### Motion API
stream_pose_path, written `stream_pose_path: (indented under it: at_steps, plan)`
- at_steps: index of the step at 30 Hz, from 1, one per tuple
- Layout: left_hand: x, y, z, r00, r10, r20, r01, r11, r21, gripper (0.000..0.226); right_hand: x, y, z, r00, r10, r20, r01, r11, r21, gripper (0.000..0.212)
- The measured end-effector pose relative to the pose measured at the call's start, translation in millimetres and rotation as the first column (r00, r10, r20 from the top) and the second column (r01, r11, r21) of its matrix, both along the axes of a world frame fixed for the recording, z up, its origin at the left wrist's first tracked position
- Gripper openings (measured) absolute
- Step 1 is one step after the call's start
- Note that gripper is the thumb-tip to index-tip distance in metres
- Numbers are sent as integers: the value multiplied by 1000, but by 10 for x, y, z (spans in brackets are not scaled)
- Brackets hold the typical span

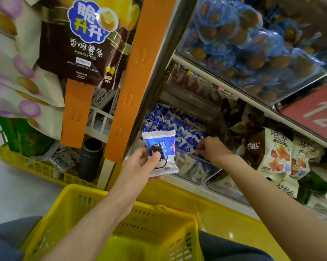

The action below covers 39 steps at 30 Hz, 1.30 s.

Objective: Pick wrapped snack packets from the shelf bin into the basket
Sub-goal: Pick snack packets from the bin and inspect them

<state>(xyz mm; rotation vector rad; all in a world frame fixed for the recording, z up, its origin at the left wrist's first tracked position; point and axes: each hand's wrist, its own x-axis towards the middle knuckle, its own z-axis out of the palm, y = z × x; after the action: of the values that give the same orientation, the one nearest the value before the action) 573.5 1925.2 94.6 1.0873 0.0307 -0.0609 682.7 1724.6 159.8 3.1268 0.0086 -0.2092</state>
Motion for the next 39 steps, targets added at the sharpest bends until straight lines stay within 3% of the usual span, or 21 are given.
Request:
stream_pose_path:
  at_steps: [4, 7, 9, 12, 17, 19, 21, 27, 35, 39]
  plan:
    - [-10, -14, 9, 1000, -9, -2, 9, 1000, 0, 9, -5, 21, 25, 1000, -17, -23, 16, 1000, -26, 19]
    - [-28, -8, 12, 1000, -10, -3, 10, 1000, 17, 10, -37, 19, 52, 999, -27, 46, 29, 999, -36, 16]
    - [-38, 0, 13, 1000, -8, -5, 8, 999, 31, 11, -63, -10, 67, 993, -51, 109, 52, 999, -4, 14]
    - [-60, 5, 18, 1000, -5, -14, 5, 999, 45, 13, -94, -47, 57, 994, -66, 88, 63, 997, 39, 11]
    - [-122, 18, 2, 1000, -4, -23, 5, 997, 73, 16, -87, -28, 13, 990, -110, 91, 83, 962, 261, 31]
    - [-135, 31, -2, 1000, 3, -26, -1, 997, 76, 13, -77, -49, 8, 987, -120, 110, 66, 913, 403, 31]
    - [-138, 47, -2, 1000, 15, -23, -13, 997, 76, 10, -59, -68, -1, 994, -82, 78, 38, 893, 449, 28]
    - [-129, 38, -9, 999, 40, -23, -38, 995, 89, 10, 72, -72, -98, 997, 80, 9, -80, 976, 204, 39]
    - [-93, 26, -7, 999, 49, -10, -48, 994, 98, 11, 261, -59, -149, 996, 85, 32, -89, 979, 186, 51]
    - [-71, 2, -16, 999, 44, -15, -42, 995, 89, 11, 195, -143, -15, 993, 79, 83, -88, 990, 107, 22]
